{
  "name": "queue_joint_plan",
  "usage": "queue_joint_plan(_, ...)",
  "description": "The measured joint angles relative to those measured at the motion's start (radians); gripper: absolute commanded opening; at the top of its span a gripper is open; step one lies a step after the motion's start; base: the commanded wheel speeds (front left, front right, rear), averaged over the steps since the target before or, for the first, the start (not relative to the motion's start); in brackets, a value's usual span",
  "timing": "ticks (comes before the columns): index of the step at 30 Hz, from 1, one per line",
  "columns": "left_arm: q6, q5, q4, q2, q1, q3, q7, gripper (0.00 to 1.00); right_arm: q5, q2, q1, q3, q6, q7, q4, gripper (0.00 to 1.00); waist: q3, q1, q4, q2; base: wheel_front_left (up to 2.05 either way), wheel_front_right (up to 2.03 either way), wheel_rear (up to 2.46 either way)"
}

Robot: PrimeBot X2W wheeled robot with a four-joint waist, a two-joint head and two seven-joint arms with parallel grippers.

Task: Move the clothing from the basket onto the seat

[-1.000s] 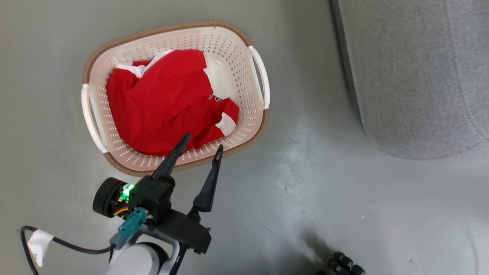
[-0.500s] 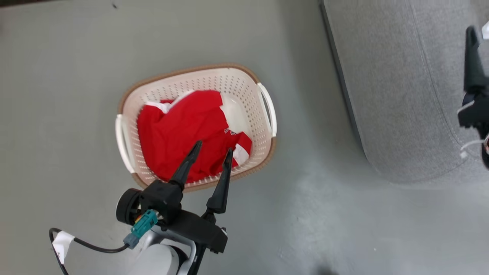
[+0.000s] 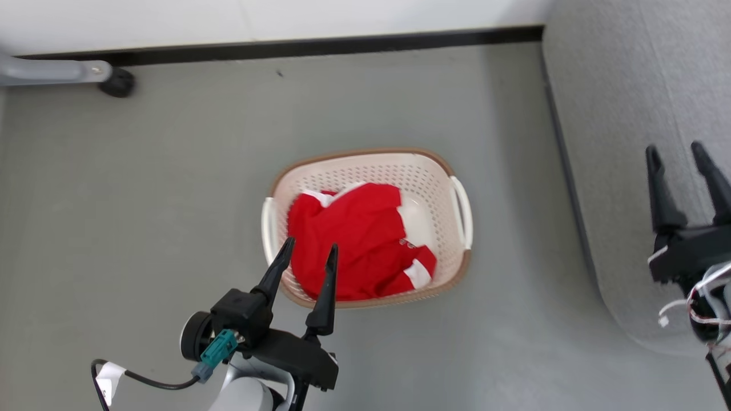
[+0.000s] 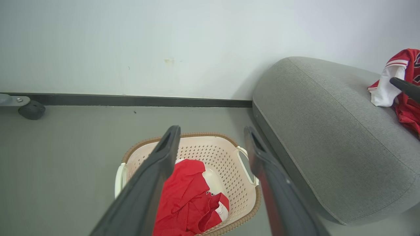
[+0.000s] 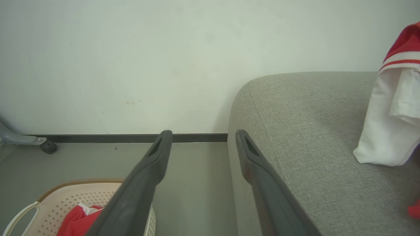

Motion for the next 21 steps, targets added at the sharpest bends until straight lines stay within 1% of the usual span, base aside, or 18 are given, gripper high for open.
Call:
queue_joint_plan(1,0.0,-0.011,0.021,-0.001,0.006,0.006,-0.009,1.0,0.0,0.009,0.033,0.003,0.0,0.0,-0.006,1.0,-0.022,0.0,0.027,0.0,0.0,0.0,0.0)
queue_joint_plan(10,-0.006,-0.028,0.098,0.002,0.032,0.039,-0.026,1.0,0.0,0.061,0.136,0.029,0.0,0.0,-0.034,1.0,-0.127,0.0,0.137,0.0001,0.0,0.0,0.0)
queue_joint_plan(16,-0.008,-0.031,0.127,0.023,0.054,0.073,-0.034,1.0,0.0,0.106,0.216,0.047,0.0,0.0,-0.042,1.0,-0.203,0.0,0.192,0.0001,0.0,0.0,0.0)
queue_joint_plan(21,-0.007,-0.037,0.142,0.04,0.095,0.103,-0.037,1.0,-0.003,0.14,0.256,0.058,0.0,0.0,-0.049,1.0,-0.264,0.0,0.22,0.0001,0.0,0.0,0.0)
